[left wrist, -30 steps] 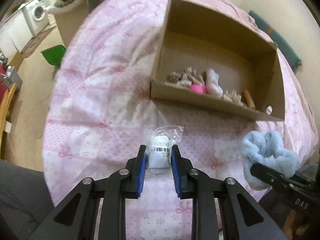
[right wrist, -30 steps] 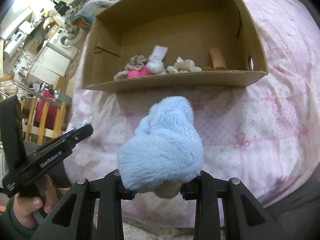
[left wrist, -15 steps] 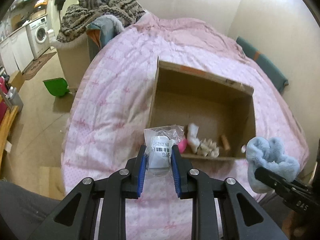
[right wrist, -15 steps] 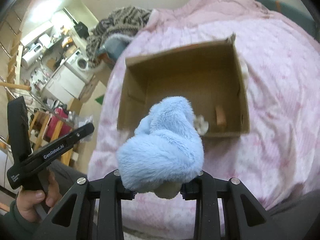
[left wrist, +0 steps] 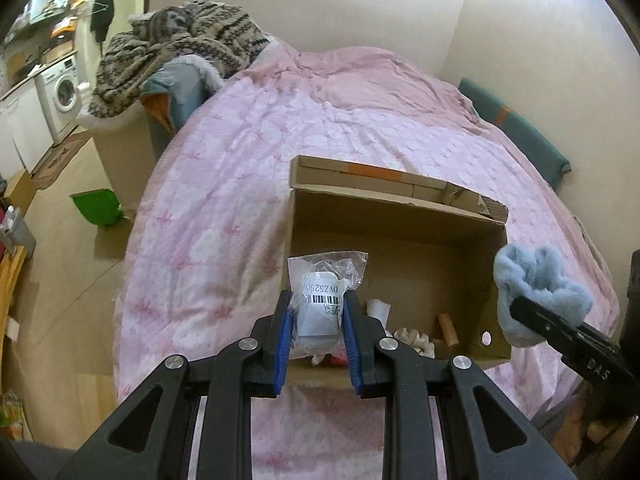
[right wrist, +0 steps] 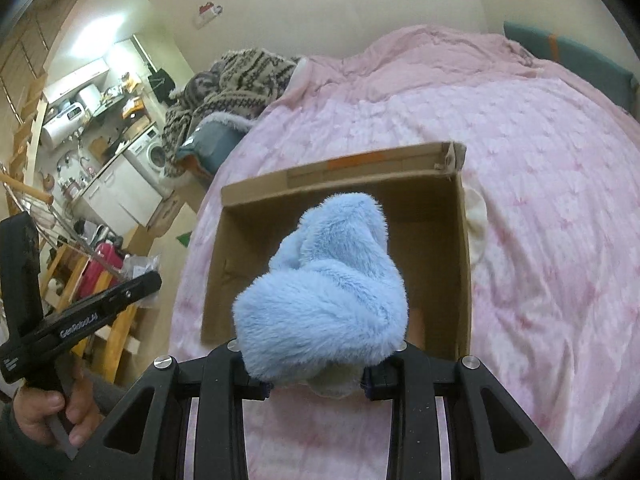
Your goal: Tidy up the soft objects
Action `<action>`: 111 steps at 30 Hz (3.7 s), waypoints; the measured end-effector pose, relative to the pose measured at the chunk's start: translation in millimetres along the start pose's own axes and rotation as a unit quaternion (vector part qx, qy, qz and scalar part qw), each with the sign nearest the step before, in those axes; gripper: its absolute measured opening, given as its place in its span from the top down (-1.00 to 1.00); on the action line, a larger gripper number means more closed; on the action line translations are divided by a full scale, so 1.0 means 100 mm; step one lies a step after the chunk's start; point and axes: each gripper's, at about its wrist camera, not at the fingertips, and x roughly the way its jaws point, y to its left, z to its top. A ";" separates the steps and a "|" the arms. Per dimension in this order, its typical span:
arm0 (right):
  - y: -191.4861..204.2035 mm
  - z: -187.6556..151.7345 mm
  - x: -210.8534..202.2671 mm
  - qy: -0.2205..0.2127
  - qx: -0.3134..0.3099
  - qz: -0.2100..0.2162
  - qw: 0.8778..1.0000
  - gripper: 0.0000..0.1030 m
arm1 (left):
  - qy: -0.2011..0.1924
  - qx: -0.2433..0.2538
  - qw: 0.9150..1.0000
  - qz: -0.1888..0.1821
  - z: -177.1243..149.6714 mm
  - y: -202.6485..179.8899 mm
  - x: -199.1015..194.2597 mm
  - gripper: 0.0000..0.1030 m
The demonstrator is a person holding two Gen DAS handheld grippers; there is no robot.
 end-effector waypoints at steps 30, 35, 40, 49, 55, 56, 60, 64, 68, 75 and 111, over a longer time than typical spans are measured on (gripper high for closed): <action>-0.23 -0.22 0.89 0.097 0.010 -0.039 0.994 0.28 | 0.070 0.010 0.997 -0.044 -0.27 -0.21 1.00 0.57; -0.22 -0.26 0.90 0.102 0.008 -0.037 0.994 0.24 | 0.093 0.031 0.994 -0.038 -0.38 -0.32 1.07 0.57; -0.26 -0.25 0.89 0.103 0.021 -0.030 0.994 0.21 | 0.096 0.042 0.994 -0.039 -0.42 -0.36 1.07 0.44; -0.27 -0.18 0.82 0.078 0.031 -0.030 0.996 -0.33 | 0.083 0.030 0.996 -0.029 -0.35 -0.31 0.97 -0.24; -0.23 -0.10 0.69 0.044 0.013 -0.071 0.996 -0.43 | 0.046 0.023 0.999 -0.012 -0.28 -0.27 0.79 -0.24; -0.22 -0.09 0.67 0.041 0.009 -0.082 0.996 -0.43 | 0.038 0.025 0.999 -0.011 -0.27 -0.28 0.76 -0.24; -0.18 -0.05 0.55 0.022 -0.002 -0.099 0.995 -0.44 | 0.001 0.044 0.999 0.015 -0.23 -0.29 0.57 -0.24; -0.18 -0.05 0.42 0.005 0.006 -0.093 0.996 -0.91 | -0.009 0.047 0.999 0.014 -0.22 -0.23 0.45 -0.24; -0.17 -0.05 0.26 -0.012 0.009 -0.094 0.995 -0.99 | -0.015 0.040 0.999 0.019 -0.23 -0.18 0.30 -0.24; -0.01 -0.12 -0.11 -0.042 -0.012 -0.100 0.994 -1.00 | -0.045 0.038 0.998 0.018 -0.23 -0.17 -0.08 -0.24; 0.29 -0.79 -0.24 -0.048 -0.051 -0.157 0.985 -1.00 | -0.044 0.017 0.998 0.046 -0.97 0.06 -0.33 -0.89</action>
